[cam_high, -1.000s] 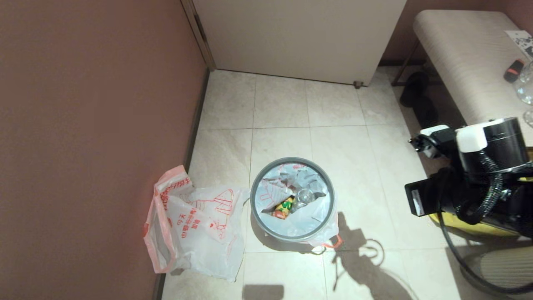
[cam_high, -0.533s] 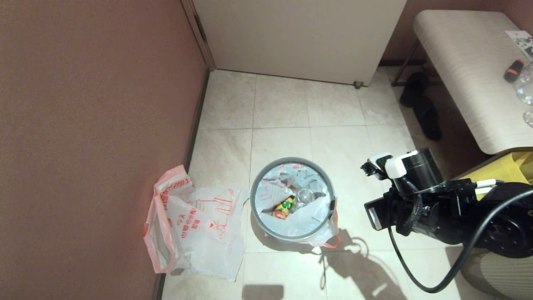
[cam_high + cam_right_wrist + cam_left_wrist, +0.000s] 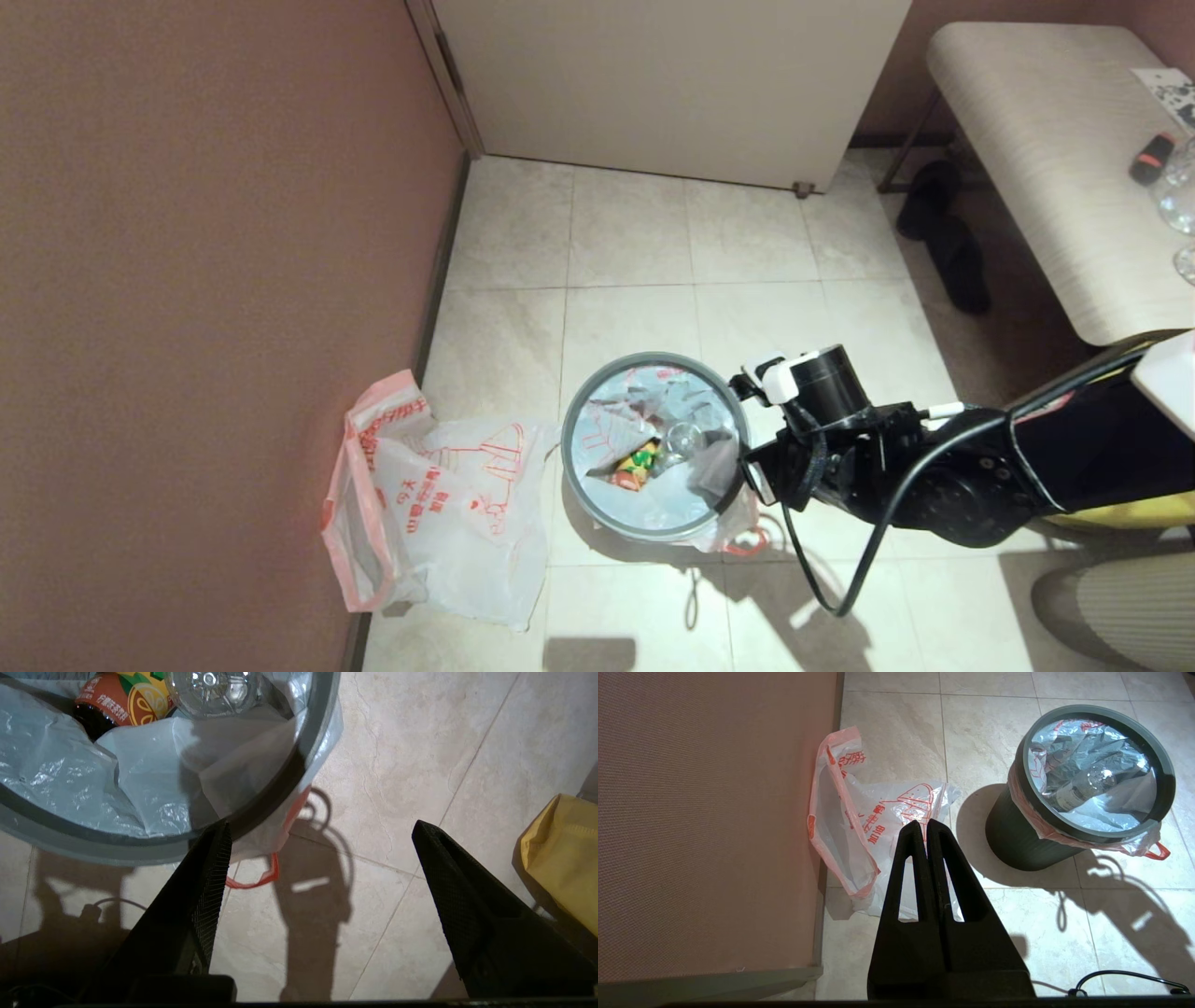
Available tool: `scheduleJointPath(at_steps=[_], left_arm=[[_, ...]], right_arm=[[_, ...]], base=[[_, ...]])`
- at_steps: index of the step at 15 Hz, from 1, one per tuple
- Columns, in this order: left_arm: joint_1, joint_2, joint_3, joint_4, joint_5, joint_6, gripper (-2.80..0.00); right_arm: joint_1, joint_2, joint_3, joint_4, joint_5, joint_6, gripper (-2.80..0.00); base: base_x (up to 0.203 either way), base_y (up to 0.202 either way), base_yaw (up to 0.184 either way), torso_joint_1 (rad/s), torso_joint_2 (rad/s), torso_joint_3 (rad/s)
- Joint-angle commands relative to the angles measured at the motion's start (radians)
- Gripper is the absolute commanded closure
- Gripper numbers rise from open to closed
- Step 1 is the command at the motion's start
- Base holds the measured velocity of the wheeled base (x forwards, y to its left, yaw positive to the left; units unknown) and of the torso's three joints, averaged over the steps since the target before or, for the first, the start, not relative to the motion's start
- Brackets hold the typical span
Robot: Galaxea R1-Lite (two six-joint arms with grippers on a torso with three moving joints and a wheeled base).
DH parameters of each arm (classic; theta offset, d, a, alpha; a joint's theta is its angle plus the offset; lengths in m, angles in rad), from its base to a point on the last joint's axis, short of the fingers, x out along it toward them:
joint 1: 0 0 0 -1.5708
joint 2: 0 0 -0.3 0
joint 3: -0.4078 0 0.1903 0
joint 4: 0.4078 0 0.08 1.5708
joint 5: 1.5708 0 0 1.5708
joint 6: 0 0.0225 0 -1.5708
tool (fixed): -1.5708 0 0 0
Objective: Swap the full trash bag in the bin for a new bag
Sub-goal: Place the trash can ring on the floor
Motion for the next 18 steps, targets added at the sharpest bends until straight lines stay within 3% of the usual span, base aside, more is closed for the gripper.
scheduleJointPath(at_steps=[1, 6, 7, 13, 18], left_arm=[[0.000, 0.001, 0.000, -0.001, 0.000, 0.000, 0.00], [0.000, 0.001, 0.000, -0.001, 0.001, -0.001, 0.00], [0.000, 0.001, 0.000, -0.001, 0.000, -0.001, 0.00], [0.000, 0.001, 0.000, -0.001, 0.000, -0.001, 0.00], [0.000, 0.001, 0.000, -0.001, 0.000, -0.001, 0.00]], right_arm=[[0.007, 0.082, -0.059, -0.001, -0.005, -0.007, -2.80], [-0.011, 0.225, -0.191, -0.003, -0.037, -0.018, -2.80], [-0.016, 0.249, -0.217, -0.004, -0.044, -0.018, 0.00], [-0.041, 0.317, -0.315, -0.001, -0.059, -0.026, 0.00], [-0.054, 0.315, -0.315, -0.001, -0.064, -0.030, 0.00]], base=[[0.000, 0.000, 0.000, 0.000, 0.00, 0.000], [0.000, 0.000, 0.000, 0.000, 0.00, 0.000], [0.000, 0.000, 0.000, 0.000, 0.00, 0.000], [0.000, 0.000, 0.000, 0.000, 0.00, 0.000], [0.000, 0.000, 0.000, 0.000, 0.00, 0.000]])
